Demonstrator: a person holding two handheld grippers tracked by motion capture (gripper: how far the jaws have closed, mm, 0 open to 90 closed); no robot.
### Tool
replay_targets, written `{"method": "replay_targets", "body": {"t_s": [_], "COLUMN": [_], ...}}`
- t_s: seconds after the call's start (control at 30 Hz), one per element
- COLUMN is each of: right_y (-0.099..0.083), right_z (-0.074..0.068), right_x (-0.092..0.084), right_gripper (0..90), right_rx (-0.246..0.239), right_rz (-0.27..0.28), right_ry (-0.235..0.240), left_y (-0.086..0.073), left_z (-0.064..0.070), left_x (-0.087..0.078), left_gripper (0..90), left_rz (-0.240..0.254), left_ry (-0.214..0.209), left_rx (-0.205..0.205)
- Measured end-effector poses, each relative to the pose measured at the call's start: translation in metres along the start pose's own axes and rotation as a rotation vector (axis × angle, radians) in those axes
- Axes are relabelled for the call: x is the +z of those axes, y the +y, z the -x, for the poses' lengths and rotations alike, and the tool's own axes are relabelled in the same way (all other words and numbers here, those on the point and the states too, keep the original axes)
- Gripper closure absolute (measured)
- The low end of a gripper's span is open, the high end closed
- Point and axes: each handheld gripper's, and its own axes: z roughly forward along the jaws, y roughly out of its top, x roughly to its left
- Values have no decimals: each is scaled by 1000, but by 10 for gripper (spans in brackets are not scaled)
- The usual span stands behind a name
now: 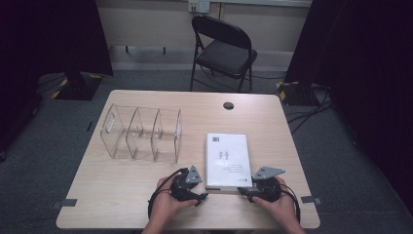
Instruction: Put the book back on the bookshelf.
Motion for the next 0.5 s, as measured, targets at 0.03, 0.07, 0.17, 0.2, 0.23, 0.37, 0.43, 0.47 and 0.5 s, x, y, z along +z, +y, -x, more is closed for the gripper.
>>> {"method": "replay_targets", "body": {"t_s": [0.03, 0.07, 0.17, 0.2, 0.23, 0.37, 0.43, 0.47, 0.5], "right_y": [0, 0, 0, 0, 0, 2, 2, 2, 2], "right_z": [0, 0, 1, 1, 1, 1, 2, 3, 3], "right_x": [0, 0, 0, 0, 0, 0, -1, -1, -1], "right_gripper": [401, 411, 419, 419, 419, 428, 432, 433, 433], "right_rx": [0, -6, -10, -11, -11, -12, -4, -12, -12], "right_rz": [0, 3, -1, 1, 1, -8, -10, -10, -10], "right_ry": [0, 4, 8, 11, 11, 10, 16, 16, 16], "left_y": [0, 4, 8, 11, 11, 10, 10, 10, 10], "left_z": [0, 0, 2, 3, 3, 2, 3, 3, 3], "left_x": [0, 2, 5, 9, 9, 12, 12, 12, 12], "left_gripper": [371, 370, 359, 362, 377, 383, 387, 387, 385], "left_rz": [0, 28, 24, -12, -12, -1, -6, -9, -9], "left_ry": [0, 2, -18, 8, 8, 10, 20, 19, 19], "left_rx": [0, 3, -6, 14, 14, -28, -27, -28, -28]}}
